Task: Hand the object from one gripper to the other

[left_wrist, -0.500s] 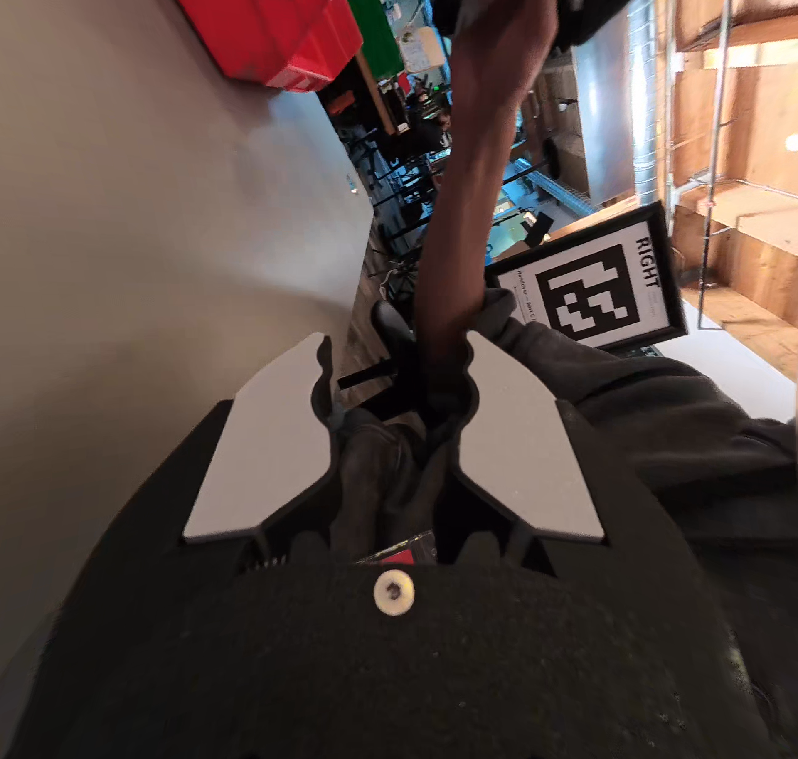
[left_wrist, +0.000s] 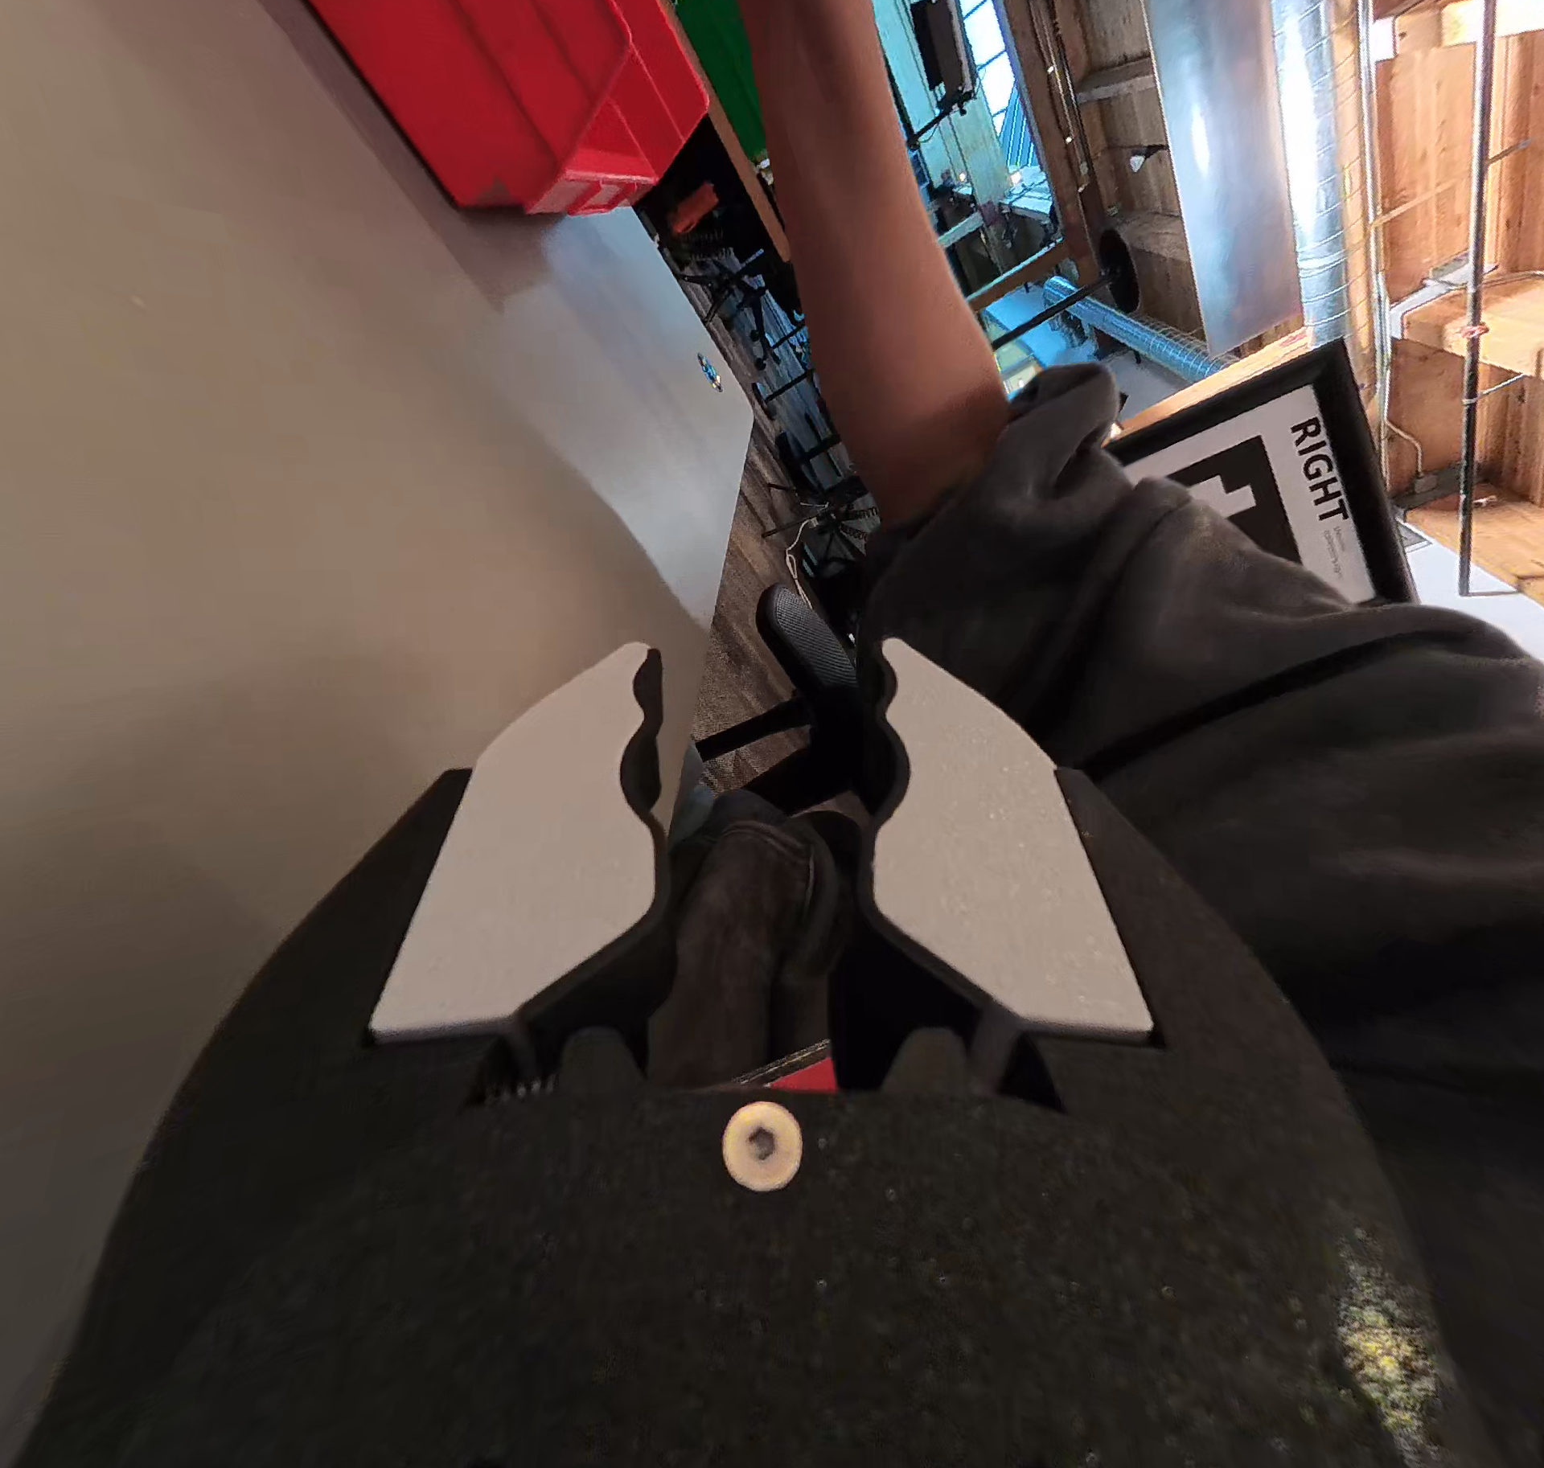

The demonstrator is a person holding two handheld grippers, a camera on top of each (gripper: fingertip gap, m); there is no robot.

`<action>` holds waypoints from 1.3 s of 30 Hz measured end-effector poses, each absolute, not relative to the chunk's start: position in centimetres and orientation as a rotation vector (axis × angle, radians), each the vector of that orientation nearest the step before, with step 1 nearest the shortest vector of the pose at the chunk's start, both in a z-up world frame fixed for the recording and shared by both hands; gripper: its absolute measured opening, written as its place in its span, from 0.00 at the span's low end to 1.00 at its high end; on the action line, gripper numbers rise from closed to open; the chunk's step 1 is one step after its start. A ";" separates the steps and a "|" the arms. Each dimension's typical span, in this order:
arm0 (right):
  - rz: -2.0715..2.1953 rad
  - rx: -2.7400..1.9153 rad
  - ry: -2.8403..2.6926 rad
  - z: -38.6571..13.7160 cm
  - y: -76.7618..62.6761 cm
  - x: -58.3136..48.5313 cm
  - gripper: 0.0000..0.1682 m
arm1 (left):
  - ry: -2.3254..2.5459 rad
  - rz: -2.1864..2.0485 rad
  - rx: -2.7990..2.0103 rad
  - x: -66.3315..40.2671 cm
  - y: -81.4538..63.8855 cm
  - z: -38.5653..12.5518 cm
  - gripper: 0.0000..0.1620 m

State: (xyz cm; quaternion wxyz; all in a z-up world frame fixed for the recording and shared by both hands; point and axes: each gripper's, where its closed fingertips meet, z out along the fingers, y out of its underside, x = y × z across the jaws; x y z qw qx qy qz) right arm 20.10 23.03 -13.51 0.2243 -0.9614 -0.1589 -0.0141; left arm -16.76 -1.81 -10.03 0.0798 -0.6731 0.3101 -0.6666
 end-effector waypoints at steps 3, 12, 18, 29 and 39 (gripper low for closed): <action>0.032 -2.809 -0.523 -16.0 23.0 19.8 0.20 | 0.972 -1.974 -2.035 -16.8 -2.2 -10.6 0.29; 0.081 -2.938 -0.603 -19.7 22.6 19.4 0.20 | 1.044 -1.874 -2.035 -17.1 -2.2 -10.7 0.29; -0.056 -2.798 -0.539 -16.0 23.3 20.1 0.40 | 1.027 -1.869 -2.042 -17.2 -2.0 -10.8 0.29; 0.096 -2.022 -0.273 -5.6 9.1 9.3 0.34 | 0.899 -1.549 -2.038 -19.5 2.7 -10.3 0.29; 0.338 -1.921 -0.203 -10.7 2.7 2.3 0.34 | 0.864 -0.671 -2.229 -27.2 11.7 -9.3 0.27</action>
